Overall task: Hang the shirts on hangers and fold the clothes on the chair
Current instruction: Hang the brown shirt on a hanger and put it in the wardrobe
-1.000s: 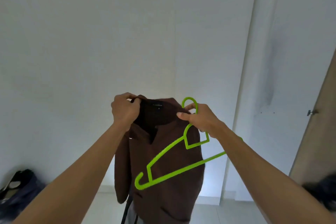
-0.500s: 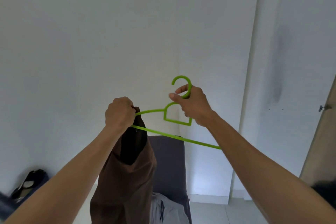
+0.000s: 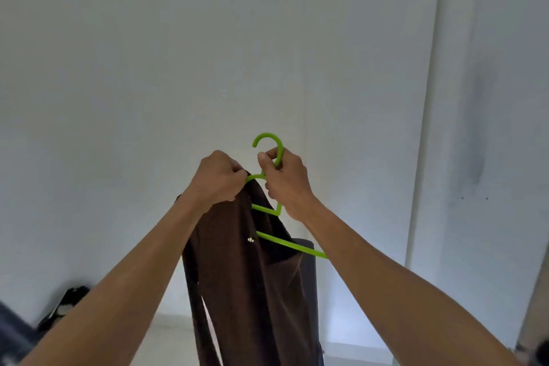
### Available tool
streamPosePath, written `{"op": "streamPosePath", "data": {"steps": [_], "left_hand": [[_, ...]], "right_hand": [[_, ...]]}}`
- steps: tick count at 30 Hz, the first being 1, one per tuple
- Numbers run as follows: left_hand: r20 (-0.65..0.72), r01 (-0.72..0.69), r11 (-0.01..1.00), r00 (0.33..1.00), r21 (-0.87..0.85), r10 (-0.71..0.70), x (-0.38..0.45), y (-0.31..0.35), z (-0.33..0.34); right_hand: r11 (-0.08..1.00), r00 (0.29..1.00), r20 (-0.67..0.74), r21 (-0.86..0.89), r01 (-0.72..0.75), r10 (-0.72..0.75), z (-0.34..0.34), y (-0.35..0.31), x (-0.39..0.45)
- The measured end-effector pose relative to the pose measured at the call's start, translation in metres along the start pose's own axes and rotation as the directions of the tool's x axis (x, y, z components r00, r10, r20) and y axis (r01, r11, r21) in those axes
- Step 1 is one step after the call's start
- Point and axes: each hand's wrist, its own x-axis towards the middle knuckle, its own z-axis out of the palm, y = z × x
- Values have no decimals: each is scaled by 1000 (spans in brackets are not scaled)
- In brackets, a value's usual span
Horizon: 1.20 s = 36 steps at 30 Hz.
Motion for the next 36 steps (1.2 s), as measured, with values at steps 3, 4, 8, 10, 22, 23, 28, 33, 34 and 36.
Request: {"op": "streamPosePath", "data": {"steps": [3,4,8,10,22,23,28,33,34,36], "left_hand": [[50,-61,986,997,155,54,3,0,-9],[87,-83,993,993,90,75,5,-3,-10],[130,-196,981,972,-12,196,5,-14,-3],[96,-268,961,961,64,261,8,-16,4],[-82,-150,988,986,-26,147,20,-33,9],[-82,-156,987,985,-49,151,19,-32,8],[-38,-162,970,987,-180,158,16,-25,3],[-13,-104,938,994,-330,106,8,-38,-19],[2,-76,933,997,-352,82,6,-46,-24],[13,-60,935,998,-349,69,4,-60,-30]], "right_hand": [[1000,1000,18,15,22,-22,-7,-8,6],[999,999,23,33,23,-24,-9,-12,9],[998,997,69,61,30,-34,-18,-30,15],[998,995,90,-34,48,-44,-19,-31,15],[822,959,-24,-509,-256,283,-29,61,-53],[818,927,-3,-469,-333,376,-26,67,-51],[756,747,141,-224,-615,649,-2,73,-35],[723,712,214,36,-690,668,3,77,-29],[702,714,224,144,-698,664,3,76,-26],[630,716,235,349,-693,658,4,73,-21]]}}
